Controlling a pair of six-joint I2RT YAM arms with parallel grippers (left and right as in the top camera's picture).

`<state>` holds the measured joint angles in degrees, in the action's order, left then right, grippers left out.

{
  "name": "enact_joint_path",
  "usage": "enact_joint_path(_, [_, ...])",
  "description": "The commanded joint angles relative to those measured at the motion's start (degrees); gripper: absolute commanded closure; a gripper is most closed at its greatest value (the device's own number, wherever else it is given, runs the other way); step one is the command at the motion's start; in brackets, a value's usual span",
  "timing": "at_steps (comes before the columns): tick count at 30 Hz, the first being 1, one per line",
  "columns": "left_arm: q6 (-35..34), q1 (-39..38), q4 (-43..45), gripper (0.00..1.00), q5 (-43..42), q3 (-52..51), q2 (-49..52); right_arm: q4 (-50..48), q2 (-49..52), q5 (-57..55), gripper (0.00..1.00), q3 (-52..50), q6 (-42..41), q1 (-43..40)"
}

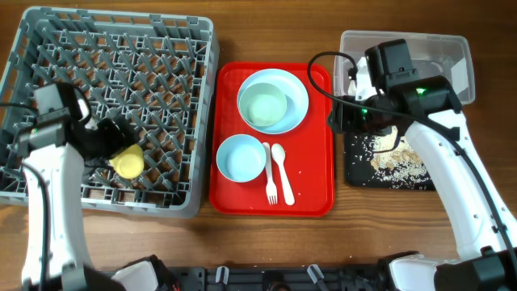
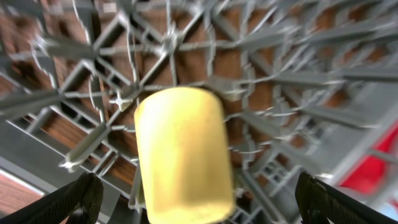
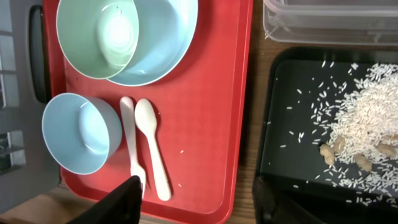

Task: Sort waste into correct bins and load items into the dishwasher rack
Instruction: 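Place the yellow cup into the dish rack with the left gripper, then carry the light-blue bowl to the dish rack with the left gripper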

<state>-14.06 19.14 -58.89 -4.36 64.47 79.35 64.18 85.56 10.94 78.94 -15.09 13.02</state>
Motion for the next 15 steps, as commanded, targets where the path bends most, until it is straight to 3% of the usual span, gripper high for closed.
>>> enact_joint_path(1, [-1.97,0.22,-1.27,0.0,-1.57,2.29,-9.86,-3.91,-0.81,9.94,0.36,1.09,2.95,-0.09])
enact_joint_path(4, [-3.28,0.22,-6.73,0.0,-6.73,2.29,-15.19,-5.88,-0.57,12.02,0.39,1.07,2.82,4.24])
enact_joint_path(7, [-2.86,0.22,-11.78,0.0,-6.73,2.27,-15.43,-6.25,1.46,5.29,0.43,0.11,-3.21,11.87])
enact_joint_path(12, [-0.98,-0.37,-10.91,0.0,-10.01,2.23,-15.39,-5.88,7.82,-1.05,0.53,-0.11,-11.26,18.49])
enact_joint_path(15, [-0.7,-8.35,-6.16,0.0,-10.64,2.23,-15.39,-4.92,5.35,-7.78,0.47,-0.02,-15.52,15.37])
